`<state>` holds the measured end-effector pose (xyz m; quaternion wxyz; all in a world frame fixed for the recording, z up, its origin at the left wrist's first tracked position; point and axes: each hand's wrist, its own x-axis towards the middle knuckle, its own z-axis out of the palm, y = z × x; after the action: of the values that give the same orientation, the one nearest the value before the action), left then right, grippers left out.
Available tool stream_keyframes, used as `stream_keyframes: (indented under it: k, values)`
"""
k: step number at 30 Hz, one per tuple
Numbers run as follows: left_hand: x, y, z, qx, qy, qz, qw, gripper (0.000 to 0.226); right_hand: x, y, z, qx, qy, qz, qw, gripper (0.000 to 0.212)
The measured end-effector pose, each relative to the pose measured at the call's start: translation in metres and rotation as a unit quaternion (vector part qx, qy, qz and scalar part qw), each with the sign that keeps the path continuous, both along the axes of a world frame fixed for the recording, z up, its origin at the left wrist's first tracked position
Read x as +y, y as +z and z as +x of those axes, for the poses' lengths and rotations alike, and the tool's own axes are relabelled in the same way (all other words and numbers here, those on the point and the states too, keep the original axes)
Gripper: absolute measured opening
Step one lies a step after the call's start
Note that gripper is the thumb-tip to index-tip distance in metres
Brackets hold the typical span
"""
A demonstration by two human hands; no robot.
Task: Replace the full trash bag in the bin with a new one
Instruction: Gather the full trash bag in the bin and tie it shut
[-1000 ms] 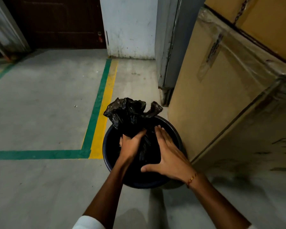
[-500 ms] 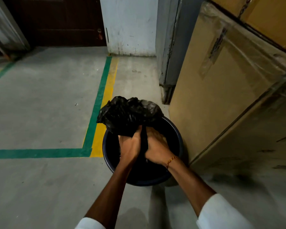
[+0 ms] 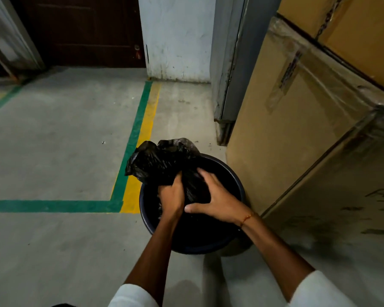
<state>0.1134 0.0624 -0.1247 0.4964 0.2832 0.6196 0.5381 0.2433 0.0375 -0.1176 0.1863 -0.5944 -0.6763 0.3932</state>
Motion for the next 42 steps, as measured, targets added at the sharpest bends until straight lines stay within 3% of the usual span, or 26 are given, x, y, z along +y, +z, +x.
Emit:
stream_keyframes:
  k: [3,6,10,13,15,18,20,22,25,28,31,34,38,42]
  values:
    - [0.000,0.006,-0.004,0.004,-0.023,0.027,0.999,0.052,-0.001,0.003,0.005,-0.108,0.027,0.045,0.993,0.132]
    - [0.002,0.007,-0.008,0.041,-0.083,0.093,0.991,0.048,0.007,-0.007,-0.008,-0.137,0.055,0.043,0.988,0.135]
    - [0.005,0.025,-0.010,0.095,-0.128,0.125,0.979,0.040,0.016,-0.021,-0.028,-0.197,0.060,0.091,0.974,0.110]
    - [0.003,0.031,-0.005,0.199,-0.227,0.169,0.938,0.052,0.020,-0.023,-0.043,-0.229,0.017,0.048,0.972,0.085]
    - [0.004,0.031,-0.006,0.262,-0.268,0.182,0.909,0.053,0.024,-0.023,-0.049,-0.203,-0.013,0.004,0.979,0.086]
    - [0.007,0.032,-0.015,0.275,-0.319,0.233,0.876,0.046,0.028,-0.030,-0.049,-0.062,-0.104,0.062,0.991,0.075]
    - [0.010,0.031,-0.036,0.223,-0.317,0.218,0.896,0.074,0.026,-0.034,-0.046,0.011,-0.166,0.049,0.985,0.056]
    - [0.010,0.022,-0.063,0.192,-0.311,0.165,0.916,0.097,0.022,-0.029,-0.047,0.084,-0.206,0.012,0.975,0.056]
    - [0.006,0.007,-0.084,0.287,-0.363,0.113,0.879,0.120,0.024,-0.022,-0.048,0.179,-0.256,-0.012,0.950,0.044]
    - [0.006,-0.003,-0.074,0.393,-0.406,0.049,0.823,0.133,0.025,-0.017,-0.047,0.220,-0.263,-0.025,0.939,0.041]
    - [-0.002,-0.014,-0.059,0.374,-0.414,-0.038,0.829,0.147,0.022,-0.017,-0.048,0.261,-0.278,-0.021,0.924,0.040]
    - [-0.010,-0.022,-0.041,0.385,-0.372,-0.033,0.844,0.142,0.020,-0.018,-0.047,0.286,-0.306,-0.005,0.908,0.032]
    - [-0.012,-0.022,-0.026,0.399,-0.373,-0.046,0.836,0.143,0.019,-0.019,-0.044,0.314,-0.330,-0.041,0.889,0.026]
    - [-0.012,-0.029,-0.026,0.418,-0.370,-0.059,0.827,0.136,0.018,-0.021,-0.046,0.311,-0.298,-0.100,0.897,0.019]
